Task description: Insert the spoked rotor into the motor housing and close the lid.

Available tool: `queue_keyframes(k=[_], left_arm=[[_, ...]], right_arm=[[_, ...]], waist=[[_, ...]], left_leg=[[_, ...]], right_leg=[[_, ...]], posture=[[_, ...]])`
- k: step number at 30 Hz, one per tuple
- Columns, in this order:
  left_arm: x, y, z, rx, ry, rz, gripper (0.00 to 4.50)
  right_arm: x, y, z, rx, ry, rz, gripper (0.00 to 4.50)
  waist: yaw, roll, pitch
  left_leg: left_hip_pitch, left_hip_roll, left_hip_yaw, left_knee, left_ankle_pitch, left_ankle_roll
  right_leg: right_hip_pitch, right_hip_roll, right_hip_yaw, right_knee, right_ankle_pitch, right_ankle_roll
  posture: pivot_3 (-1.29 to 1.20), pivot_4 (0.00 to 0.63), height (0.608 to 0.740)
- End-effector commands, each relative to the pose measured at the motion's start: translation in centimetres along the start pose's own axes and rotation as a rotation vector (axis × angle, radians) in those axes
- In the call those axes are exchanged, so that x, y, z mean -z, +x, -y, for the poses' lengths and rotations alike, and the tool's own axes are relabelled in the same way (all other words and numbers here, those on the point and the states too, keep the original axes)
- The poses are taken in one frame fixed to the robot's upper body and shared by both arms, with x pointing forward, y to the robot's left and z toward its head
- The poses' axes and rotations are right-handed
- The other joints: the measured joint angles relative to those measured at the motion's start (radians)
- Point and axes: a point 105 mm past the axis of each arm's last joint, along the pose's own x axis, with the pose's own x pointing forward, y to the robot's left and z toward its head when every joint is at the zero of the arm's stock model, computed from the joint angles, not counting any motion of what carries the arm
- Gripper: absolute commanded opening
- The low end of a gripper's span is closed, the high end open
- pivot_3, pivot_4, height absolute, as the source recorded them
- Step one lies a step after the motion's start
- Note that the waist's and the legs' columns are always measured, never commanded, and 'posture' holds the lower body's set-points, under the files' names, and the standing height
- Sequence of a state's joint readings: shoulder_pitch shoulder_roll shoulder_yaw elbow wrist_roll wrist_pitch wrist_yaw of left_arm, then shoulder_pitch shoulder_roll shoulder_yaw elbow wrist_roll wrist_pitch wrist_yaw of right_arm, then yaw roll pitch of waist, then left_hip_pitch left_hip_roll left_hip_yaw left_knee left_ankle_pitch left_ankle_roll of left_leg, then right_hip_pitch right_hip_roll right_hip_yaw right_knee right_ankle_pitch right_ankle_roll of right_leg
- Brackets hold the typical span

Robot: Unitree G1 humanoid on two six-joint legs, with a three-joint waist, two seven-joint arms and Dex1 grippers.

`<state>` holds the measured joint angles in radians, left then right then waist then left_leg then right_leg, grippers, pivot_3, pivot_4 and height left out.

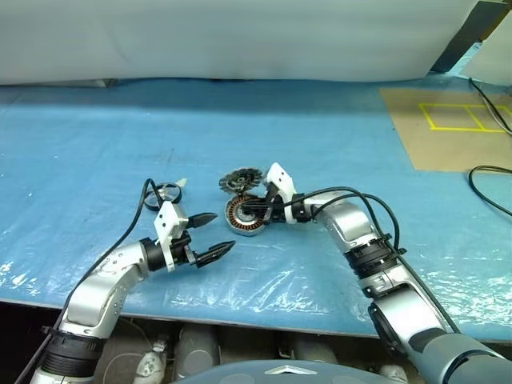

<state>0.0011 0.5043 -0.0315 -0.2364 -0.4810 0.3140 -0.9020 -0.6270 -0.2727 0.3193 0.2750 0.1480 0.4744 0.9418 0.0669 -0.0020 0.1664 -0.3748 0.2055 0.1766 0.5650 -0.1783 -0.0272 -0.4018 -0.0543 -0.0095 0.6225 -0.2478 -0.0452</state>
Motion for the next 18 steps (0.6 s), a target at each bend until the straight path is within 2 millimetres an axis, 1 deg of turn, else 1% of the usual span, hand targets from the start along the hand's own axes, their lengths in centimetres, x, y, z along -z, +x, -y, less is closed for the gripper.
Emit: queue_keyframes(k=[1, 2, 3, 5, 8, 9, 11, 14, 16, 18], left_arm=[[-1.2, -0.4, -0.6, -0.036, 0.037, 0.041, 4.50], [-1.9, -0.7, -1.3, -0.077, 0.044, 0.068, 4.50], [-2.4, -1.0, -1.9, -0.105, 0.048, 0.087, 4.50], [-4.1, -2.0, -3.6, -0.189, 0.073, 0.137, 4.50], [-5.9, -3.2, -5.1, -0.239, 0.087, 0.163, 4.50], [-6.8, -3.7, -5.7, -0.251, 0.116, 0.155, 4.50], [-7.9, -4.2, -6.6, -0.262, 0.170, 0.121, 4.50], [-9.0, -5.1, -8.5, -0.260, 0.277, -0.036, 4.50], [-9.7, -5.5, -9.6, -0.221, 0.315, -0.143, 4.50], [-9.5, -5.9, -10.5, -0.149, 0.325, -0.286, 4.50]], right_arm=[[0.8, -0.4, -0.4, -0.023, -0.006, -0.023, 0.02], [-0.6, -0.8, -0.6, -0.045, 0.024, 0.041, 0.02], [-1.5, -1.1, -0.7, -0.059, 0.044, 0.086, 0.02], [-3.6, -2.1, -1.0, -0.094, 0.057, 0.162, 0.02], [-5.1, -3.3, -1.6, -0.137, 0.064, 0.205, 0.02], [-5.3, -3.7, -1.9, -0.148, 0.055, 0.203, 0.02], [-5.3, -4.2, -2.2, -0.154, 0.045, 0.193, 0.02], [-4.5, -4.7, -1.7, -0.110, 0.050, 0.157, 0.02], [-4.0, -5.3, -1.5, -0.083, 0.063, 0.145, 0.02], [-3.4, -6.0, -1.6, -0.072, 0.068, 0.131, 0.02]], waist=[[0.000, 0.000, 0.000], [0.002, 0.000, 0.000], [0.002, 0.000, 0.000], [0.001, 0.000, 0.000], [0.002, 0.000, 0.000], [0.002, 0.000, 0.000], [0.002, 0.000, 0.000], [0.003, -0.001, 0.000], [0.005, -0.001, 0.001], [0.007, -0.001, 0.001]], left_leg=[[0.000, 0.000, 0.000, 0.000, 0.000, 0.000], [0.001, 0.000, 0.000, 0.000, 0.000, 0.000], [0.000, 0.000, 0.000, 0.000, 0.000, 0.000], [0.000, 0.000, 0.000, 0.000, 0.000, 0.000], [-0.001, 0.000, 0.000, 0.001, 0.000, 0.000], [-0.001, 0.000, 0.000, 0.001, 0.000, 0.000], [-0.001, 0.000, 0.000, 0.000, 0.000, 0.000], [-0.001, 0.000, 0.000, 0.000, 0.000, 0.000], [-0.001, 0.000, 0.000, 0.000, 0.000, 0.000], [-0.001, 0.000, 0.000, 0.000, 0.000, 0.000]], right_leg=[[0.001, 0.000, 0.000, 0.000, 0.000, 0.000], [0.001, 0.000, 0.000, 0.000, 0.000, 0.000], [0.001, 0.000, 0.000, 0.000, 0.000, 0.000], [0.001, 0.000, 0.000, 0.000, 0.000, 0.000], [0.000, 0.000, 0.000, 0.001, 0.000, 0.000], [0.000, 0.000, 0.000, 0.000, 0.000, 0.000], [0.000, 0.000, 0.000, 0.000, 0.000, 0.000], [-0.001, 0.001, -0.001, 0.000, 0.000, 0.000], [-0.001, 0.001, -0.001, 0.000, 0.000, 0.000], [-0.001, 0.000, -0.001, -0.001, 0.000, 0.000]], posture=[[0.00, 0.150, 0.740], [0.00, 0.150, 0.740], [0.00, 0.150, 0.740], [0.00, 0.150, 0.740], [0.00, 0.150, 0.740], [0.00, 0.150, 0.740], [0.00, 0.150, 0.740], [0.00, 0.150, 0.740], [0.00, 0.150, 0.740], [0.00, 0.150, 0.740]])
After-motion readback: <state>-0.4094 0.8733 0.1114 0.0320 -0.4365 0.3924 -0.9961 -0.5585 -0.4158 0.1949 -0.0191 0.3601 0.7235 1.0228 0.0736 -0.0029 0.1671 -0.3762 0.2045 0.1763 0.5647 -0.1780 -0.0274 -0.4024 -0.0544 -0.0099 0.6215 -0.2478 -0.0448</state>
